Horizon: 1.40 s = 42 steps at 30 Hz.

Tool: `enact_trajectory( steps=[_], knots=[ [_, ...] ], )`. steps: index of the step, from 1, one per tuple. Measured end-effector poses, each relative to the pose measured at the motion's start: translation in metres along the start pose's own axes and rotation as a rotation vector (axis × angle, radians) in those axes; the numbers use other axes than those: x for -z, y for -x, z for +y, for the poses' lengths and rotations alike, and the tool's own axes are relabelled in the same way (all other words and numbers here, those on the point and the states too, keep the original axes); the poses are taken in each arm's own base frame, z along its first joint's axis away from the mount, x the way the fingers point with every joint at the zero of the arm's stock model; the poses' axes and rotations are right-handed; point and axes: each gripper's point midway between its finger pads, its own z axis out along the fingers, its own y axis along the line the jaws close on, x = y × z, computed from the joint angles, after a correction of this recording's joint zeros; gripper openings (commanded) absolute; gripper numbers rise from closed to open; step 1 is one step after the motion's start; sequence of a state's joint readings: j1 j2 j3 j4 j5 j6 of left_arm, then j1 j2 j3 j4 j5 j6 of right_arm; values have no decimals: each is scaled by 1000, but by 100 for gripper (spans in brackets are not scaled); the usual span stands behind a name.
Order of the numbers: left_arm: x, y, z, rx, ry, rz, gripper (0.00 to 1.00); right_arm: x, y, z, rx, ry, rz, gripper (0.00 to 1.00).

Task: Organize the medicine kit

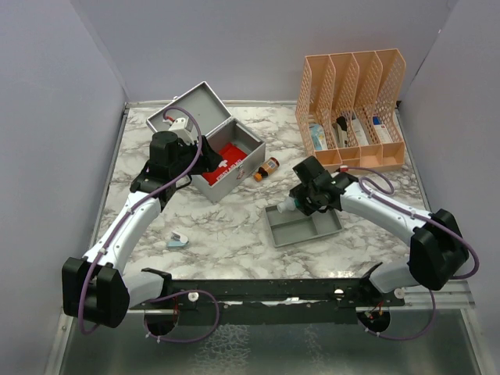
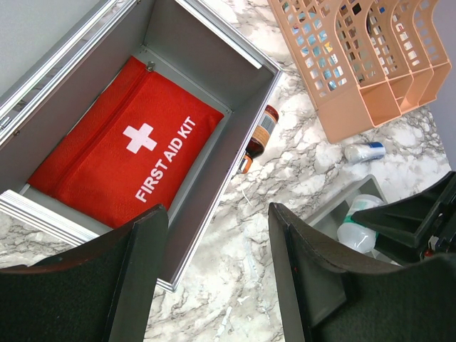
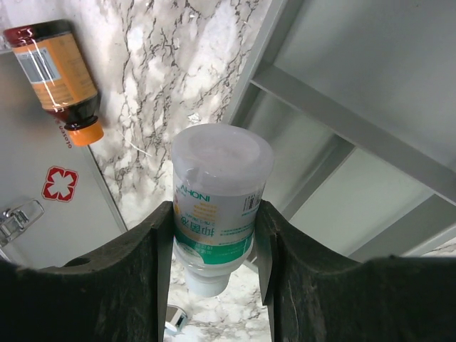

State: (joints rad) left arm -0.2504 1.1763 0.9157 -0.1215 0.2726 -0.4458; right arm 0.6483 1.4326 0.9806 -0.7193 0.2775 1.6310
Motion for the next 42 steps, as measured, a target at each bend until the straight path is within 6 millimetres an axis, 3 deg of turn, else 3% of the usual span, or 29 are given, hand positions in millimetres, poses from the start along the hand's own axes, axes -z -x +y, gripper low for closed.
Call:
enact_trajectory(
  steps=[5, 10, 13, 16, 19, 29, 31, 37, 42],
  knots=[
    [0, 0, 0, 0, 0, 0, 61, -3, -5, -2, 0, -12, 3, 32],
    [0, 0, 0, 0, 0, 0, 61, -21, -12, -18, 3, -80, 14, 32],
    [0, 0, 0, 0, 0, 0, 61, -30, -15, -29, -1, -118, 13, 43],
    [0, 0, 0, 0, 0, 0, 61, -31, -15, -29, -6, -123, 12, 58],
    [0, 0, 0, 0, 0, 0, 63, -31, -14, -28, -15, -118, 7, 66],
    [0, 0, 0, 0, 0, 0, 64, -21, -5, -11, 52, -61, -25, 70],
    [0, 0, 0, -1, 0, 0, 64, -16, -1, -5, 88, -35, -36, 70],
    [5, 6, 1, -17, 18, -27, 64, -9, -2, 40, 348, 173, -45, 69],
    [13, 17, 6, -26, 64, -79, 64, -19, -12, 83, 542, 290, -43, 69]
  ],
)
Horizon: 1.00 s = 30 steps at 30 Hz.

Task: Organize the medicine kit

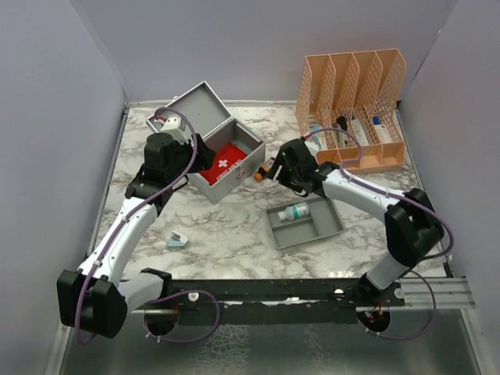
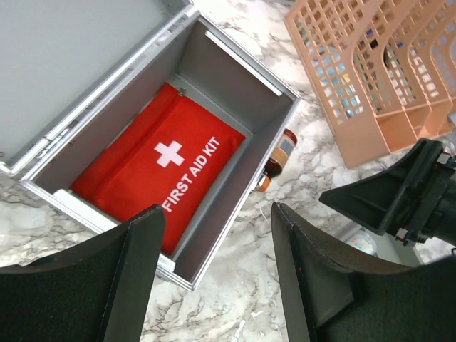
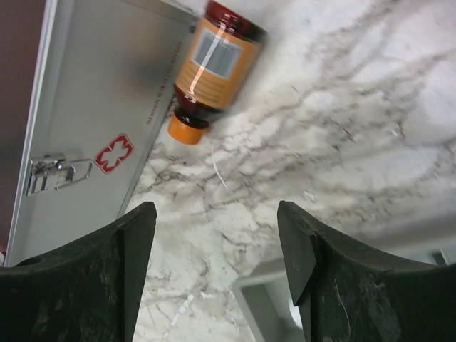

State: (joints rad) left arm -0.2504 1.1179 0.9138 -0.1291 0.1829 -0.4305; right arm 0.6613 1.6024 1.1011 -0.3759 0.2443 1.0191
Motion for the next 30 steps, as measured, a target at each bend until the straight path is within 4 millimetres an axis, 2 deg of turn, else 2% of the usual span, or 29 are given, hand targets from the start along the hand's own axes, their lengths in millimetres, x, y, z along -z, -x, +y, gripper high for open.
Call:
enact_trajectory(
  steps=[2, 6, 11, 15, 30],
  knots=[
    [3, 4, 5, -1, 34, -22, 64, -13, 1, 10, 56, 23, 0, 69],
    [9, 11, 20, 0, 125, -58, 64, -35, 3, 17, 118, 35, 8, 69],
    [14, 13, 44, 8, 264, -82, 64, -58, 9, 16, 122, 26, 11, 68],
    [19, 14, 57, 13, 336, -97, 64, -75, 13, 16, 98, 8, 11, 67],
    [22, 16, 61, 19, 365, -111, 64, -108, 22, 9, 0, -79, -40, 64]
  ],
)
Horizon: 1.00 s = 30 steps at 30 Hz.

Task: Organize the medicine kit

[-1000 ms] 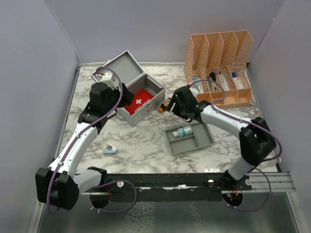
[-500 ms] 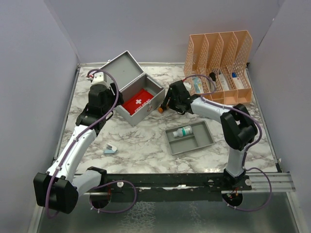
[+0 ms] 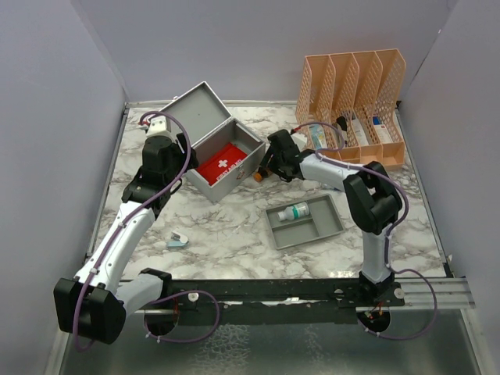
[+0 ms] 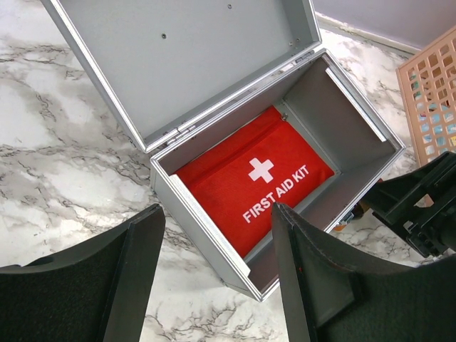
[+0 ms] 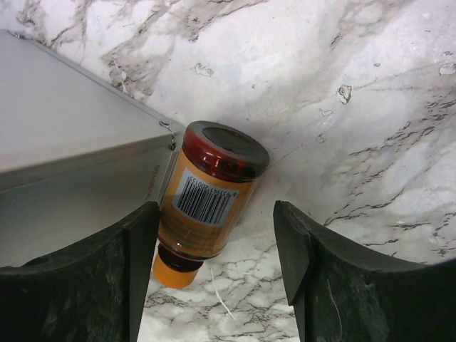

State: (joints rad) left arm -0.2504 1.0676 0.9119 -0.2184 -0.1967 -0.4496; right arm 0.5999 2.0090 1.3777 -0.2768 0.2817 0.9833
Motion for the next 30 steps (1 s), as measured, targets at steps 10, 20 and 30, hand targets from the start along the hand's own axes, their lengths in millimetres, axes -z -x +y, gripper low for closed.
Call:
enact_trajectory(
  steps=[10, 20, 30],
  knots=[
    [0, 0, 0, 0, -1, 0, 64, -13, 2, 4, -52, -12, -1, 50],
    [0, -3, 0, -1, -2, 6, 65, -15, 1, 7, -67, -3, 1, 32],
    [0, -4, -3, -1, -21, 13, 65, 31, 1, -13, -43, 17, 10, 30]
  ],
)
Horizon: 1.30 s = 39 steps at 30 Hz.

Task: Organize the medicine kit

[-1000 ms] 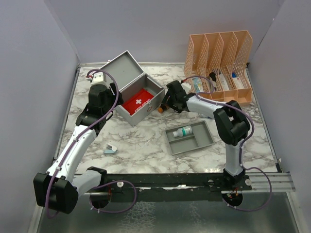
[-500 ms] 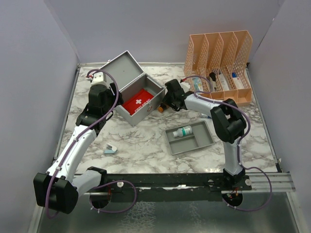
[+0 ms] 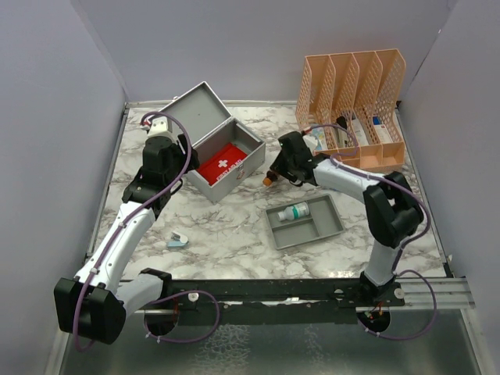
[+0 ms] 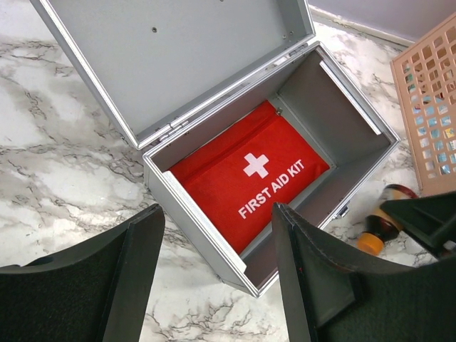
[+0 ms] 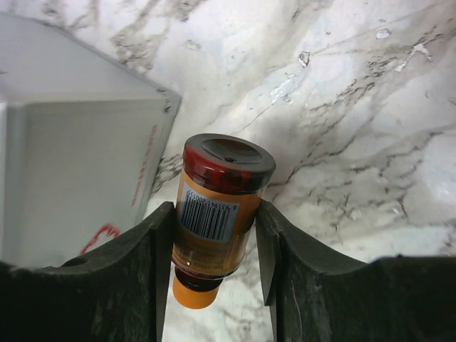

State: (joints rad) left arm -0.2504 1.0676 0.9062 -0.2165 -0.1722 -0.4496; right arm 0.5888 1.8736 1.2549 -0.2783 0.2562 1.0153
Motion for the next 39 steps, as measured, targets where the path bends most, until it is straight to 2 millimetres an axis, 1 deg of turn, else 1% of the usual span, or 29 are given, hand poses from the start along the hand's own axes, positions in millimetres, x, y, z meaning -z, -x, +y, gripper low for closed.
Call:
enact_trajectory(
  steps=[4, 6, 9, 11, 16, 18, 22, 24, 28, 31, 36, 39],
  knots=[
    [0, 0, -1, 0, -4, 1, 65, 37, 15, 5, -19, 56, -36, 29],
    [0, 0, -1, 0, -8, 3, 65, 58, 20, 4, -35, 83, -54, 28],
    [0, 0, -2, 0, -11, 3, 65, 78, 19, -5, -68, 96, -57, 28],
    [0, -1, -3, 0, -14, 4, 65, 87, 11, -19, -95, 74, -38, 27],
    [0, -1, -4, 1, -22, 7, 65, 102, -15, -60, -157, -28, 29, 27],
    [0, -1, -4, 0, -24, 8, 65, 108, -22, -71, -180, -58, 48, 26],
    [0, -1, -5, 0, -26, 8, 65, 127, -39, -94, -235, -91, 93, 23],
    [0, -1, -5, 0, -26, 8, 65, 134, -47, -99, -257, -94, 123, 23],
    [0, -1, -5, 0, -28, 9, 65, 140, -62, -108, -289, -130, 188, 22],
    [0, -1, -5, 1, -29, 9, 65, 144, -69, -111, -306, -143, 212, 19],
    [0, -1, -5, 1, -29, 9, 65, 153, -78, -111, -319, -157, 238, 18],
    [0, -1, -5, 1, -29, 9, 65, 157, -90, -114, -315, -187, 264, 18]
  ],
)
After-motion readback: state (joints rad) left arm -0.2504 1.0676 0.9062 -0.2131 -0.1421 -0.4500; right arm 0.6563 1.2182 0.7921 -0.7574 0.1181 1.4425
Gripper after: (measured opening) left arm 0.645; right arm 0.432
